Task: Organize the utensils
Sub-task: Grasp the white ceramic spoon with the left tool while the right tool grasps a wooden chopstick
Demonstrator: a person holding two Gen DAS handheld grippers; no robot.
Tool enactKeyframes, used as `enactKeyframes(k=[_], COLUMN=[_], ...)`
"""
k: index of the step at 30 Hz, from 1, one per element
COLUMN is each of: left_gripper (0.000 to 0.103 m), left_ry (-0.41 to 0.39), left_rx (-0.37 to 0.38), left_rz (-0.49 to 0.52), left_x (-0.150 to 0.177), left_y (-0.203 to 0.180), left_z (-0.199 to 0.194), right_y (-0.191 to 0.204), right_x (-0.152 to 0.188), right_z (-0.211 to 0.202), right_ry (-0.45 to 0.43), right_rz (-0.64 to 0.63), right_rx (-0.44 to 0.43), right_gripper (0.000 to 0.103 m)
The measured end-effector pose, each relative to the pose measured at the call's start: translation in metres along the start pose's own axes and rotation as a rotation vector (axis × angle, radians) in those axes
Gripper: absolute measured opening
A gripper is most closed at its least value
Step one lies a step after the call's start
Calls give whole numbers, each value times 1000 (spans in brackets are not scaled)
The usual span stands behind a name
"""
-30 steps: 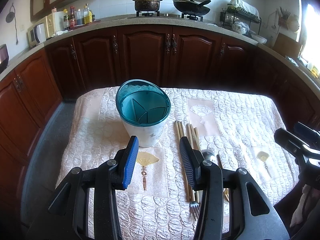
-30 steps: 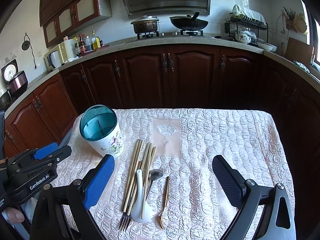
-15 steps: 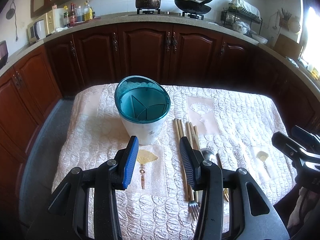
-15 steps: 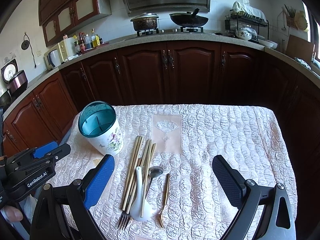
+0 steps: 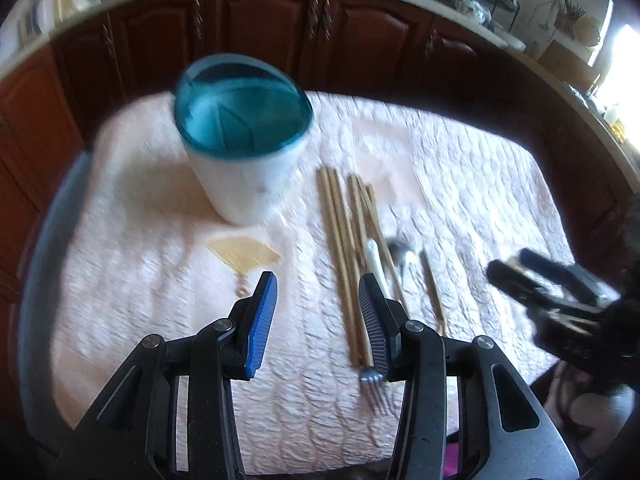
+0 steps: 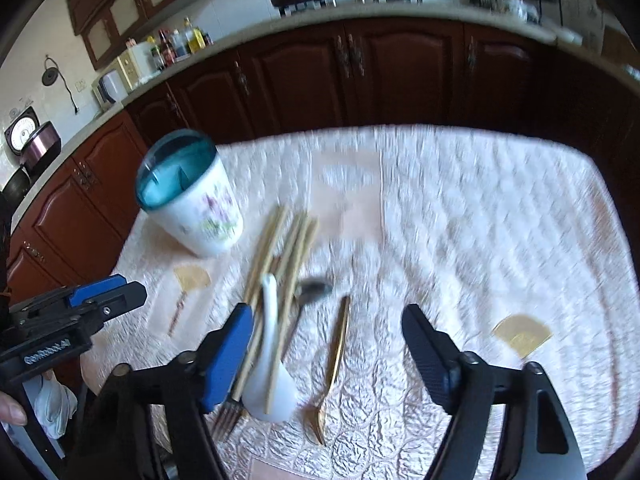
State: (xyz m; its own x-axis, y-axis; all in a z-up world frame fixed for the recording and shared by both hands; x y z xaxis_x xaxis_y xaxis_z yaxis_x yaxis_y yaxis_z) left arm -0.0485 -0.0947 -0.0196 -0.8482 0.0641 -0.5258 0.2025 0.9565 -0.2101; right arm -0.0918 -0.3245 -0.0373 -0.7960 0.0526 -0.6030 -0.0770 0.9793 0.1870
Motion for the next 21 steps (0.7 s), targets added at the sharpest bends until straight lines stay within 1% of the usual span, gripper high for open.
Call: enactKeyframes(k=[1,3,5,7,10,14,21], left_gripper=[42,42,42,42,42,42,41], left_ry=[24,50,82,96,116,140,180], left_rx=[19,32,55,77,75,80,91], left_rz=[-4,2,3,4,23,62,116], left_x=[1,2,2,-2,-7,-14,-23], left_y=[-1,-5,-11,-16,-24,-35,-46], left_z=[8,19,34,44,58,79,116], right_y=[-4,-9,-13,-14,-15,-24,-38], right_x=[3,7,10,9,4,-2,-1], right_z=[9,22,32,39,46,46,49], right_ry=[18,44,64,70,76,65,79], right_rz=[7,19,30,34,31,58,81], right_rx=[-10,-24,-36,-56,-60,-73,-82], right_gripper=[65,59,57,56,56,56,56])
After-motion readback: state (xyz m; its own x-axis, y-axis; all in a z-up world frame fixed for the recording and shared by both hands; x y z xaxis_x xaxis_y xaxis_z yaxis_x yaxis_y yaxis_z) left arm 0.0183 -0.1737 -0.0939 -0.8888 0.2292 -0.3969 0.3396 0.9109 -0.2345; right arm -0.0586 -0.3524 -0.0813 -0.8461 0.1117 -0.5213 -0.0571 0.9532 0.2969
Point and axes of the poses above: each gripper's, at about its wrist camera, not at the fingertips, and z roughly the way its jaws point, y to its left, x to its underside, the point moved 4 cm from there along z, roughly the way its jaws point, and after that the axes turned 3 degrees about -z, right-handed, at the moved point
